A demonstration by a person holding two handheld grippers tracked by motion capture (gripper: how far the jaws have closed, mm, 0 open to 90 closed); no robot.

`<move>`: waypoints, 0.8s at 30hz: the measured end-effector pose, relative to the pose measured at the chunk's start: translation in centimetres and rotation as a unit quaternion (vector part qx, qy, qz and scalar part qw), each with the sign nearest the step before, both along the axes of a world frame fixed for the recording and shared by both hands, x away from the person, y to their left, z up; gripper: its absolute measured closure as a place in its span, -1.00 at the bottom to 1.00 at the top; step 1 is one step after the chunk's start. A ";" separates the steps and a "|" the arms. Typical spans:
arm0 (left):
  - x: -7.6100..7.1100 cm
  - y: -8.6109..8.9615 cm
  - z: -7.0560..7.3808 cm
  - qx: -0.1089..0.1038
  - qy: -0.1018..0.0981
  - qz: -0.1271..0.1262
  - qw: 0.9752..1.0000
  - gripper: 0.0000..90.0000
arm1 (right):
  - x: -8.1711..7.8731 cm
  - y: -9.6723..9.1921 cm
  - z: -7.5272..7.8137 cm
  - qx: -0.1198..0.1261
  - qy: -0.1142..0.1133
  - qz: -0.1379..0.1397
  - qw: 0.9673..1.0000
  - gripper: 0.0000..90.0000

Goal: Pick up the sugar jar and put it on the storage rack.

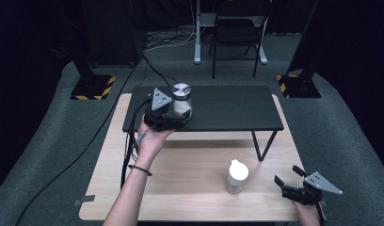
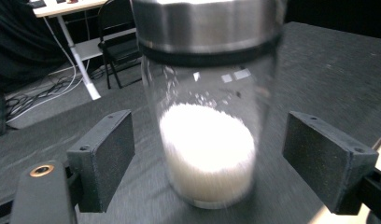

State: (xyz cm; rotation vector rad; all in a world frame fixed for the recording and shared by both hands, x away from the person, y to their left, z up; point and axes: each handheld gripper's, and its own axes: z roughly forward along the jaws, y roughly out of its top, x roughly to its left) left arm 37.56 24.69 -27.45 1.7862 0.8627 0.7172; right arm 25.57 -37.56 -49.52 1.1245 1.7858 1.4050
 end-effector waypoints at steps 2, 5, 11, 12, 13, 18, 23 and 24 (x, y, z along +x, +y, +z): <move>-1.2 0.9 -0.6 0.003 -0.008 -0.008 1.000 -0.63 | 0.0 0.0 0.0 -0.001 0.000 0.000 1.000 -0.82; -2.1 1.6 -1.1 0.003 -0.009 -0.013 1.000 -0.64 | 0.0 0.0 0.0 0.000 0.000 -0.001 1.000 -0.82; -5.3 3.5 -3.0 0.026 -0.023 -0.012 0.999 -0.64 | 0.0 0.1 0.0 -0.001 0.000 -0.001 1.000 -0.82; -5.9 4.0 -3.5 0.023 -0.023 -0.012 0.999 -0.64 | 0.0 0.1 0.0 -0.002 0.000 -0.001 1.000 -0.82; -6.2 4.4 -3.9 0.021 -0.022 -0.013 0.999 -0.65 | 0.0 0.1 0.0 -0.002 0.000 -0.001 1.000 -0.82; -8.7 6.4 -7.0 -0.002 -0.027 -0.005 1.000 -0.76 | 0.0 0.1 0.1 -0.002 0.001 -0.002 1.000 -0.82; -10.8 8.1 -10.6 -0.011 -0.032 -0.005 0.999 -0.77 | 0.0 0.1 0.0 -0.002 0.001 -0.003 1.000 -0.82; -11.0 8.2 -11.0 -0.010 -0.030 -0.004 1.000 -0.77 | 0.0 0.1 0.1 -0.002 0.001 -0.003 1.000 -0.82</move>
